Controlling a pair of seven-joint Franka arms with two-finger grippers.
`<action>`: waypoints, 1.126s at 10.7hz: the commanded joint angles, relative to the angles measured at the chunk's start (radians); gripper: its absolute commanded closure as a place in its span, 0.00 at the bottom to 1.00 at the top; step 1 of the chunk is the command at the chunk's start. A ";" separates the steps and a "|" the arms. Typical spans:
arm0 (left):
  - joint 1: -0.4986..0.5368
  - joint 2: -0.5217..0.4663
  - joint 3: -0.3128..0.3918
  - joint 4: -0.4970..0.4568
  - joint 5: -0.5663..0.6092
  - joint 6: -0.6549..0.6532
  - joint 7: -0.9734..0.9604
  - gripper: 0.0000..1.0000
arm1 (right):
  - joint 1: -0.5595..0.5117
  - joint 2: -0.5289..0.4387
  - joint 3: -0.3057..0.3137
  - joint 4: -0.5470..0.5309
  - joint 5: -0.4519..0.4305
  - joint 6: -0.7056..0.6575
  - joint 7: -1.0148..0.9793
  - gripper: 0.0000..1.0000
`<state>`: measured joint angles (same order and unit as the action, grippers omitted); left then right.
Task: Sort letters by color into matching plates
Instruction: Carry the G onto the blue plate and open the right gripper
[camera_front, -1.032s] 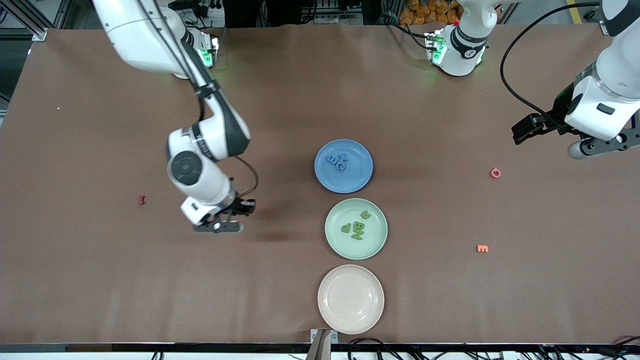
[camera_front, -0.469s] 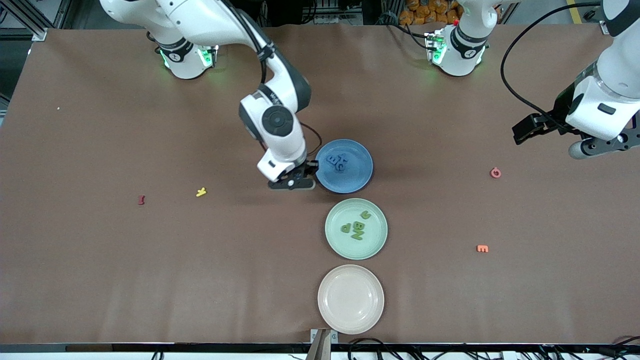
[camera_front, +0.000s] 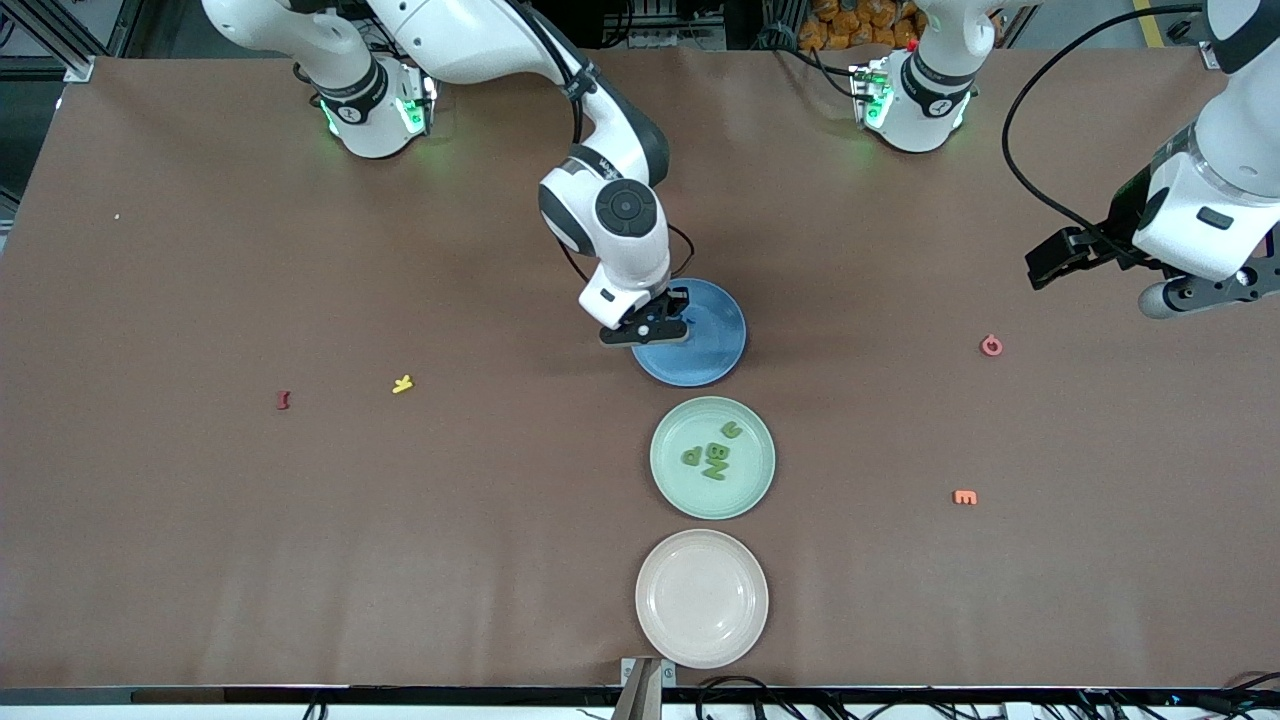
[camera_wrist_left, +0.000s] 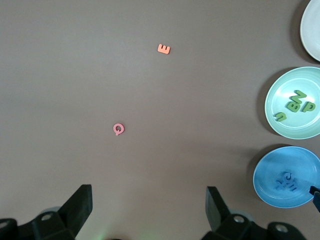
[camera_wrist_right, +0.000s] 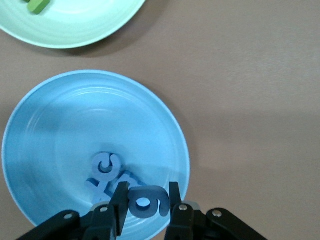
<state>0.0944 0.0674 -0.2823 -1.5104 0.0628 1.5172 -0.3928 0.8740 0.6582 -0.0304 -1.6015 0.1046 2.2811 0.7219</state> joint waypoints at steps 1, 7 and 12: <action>0.005 -0.011 0.003 -0.005 -0.020 -0.005 0.025 0.00 | -0.003 0.032 0.007 0.052 0.000 -0.008 0.010 0.66; 0.007 -0.012 0.011 0.001 -0.024 -0.003 0.026 0.00 | -0.020 0.046 0.004 0.064 0.000 -0.005 -0.022 0.00; 0.002 -0.008 0.008 0.002 -0.023 0.001 0.025 0.00 | -0.088 0.029 -0.037 0.063 -0.002 -0.037 -0.154 0.00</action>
<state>0.0970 0.0674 -0.2771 -1.5085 0.0628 1.5179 -0.3928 0.8307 0.6914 -0.0431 -1.5493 0.1037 2.2790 0.6503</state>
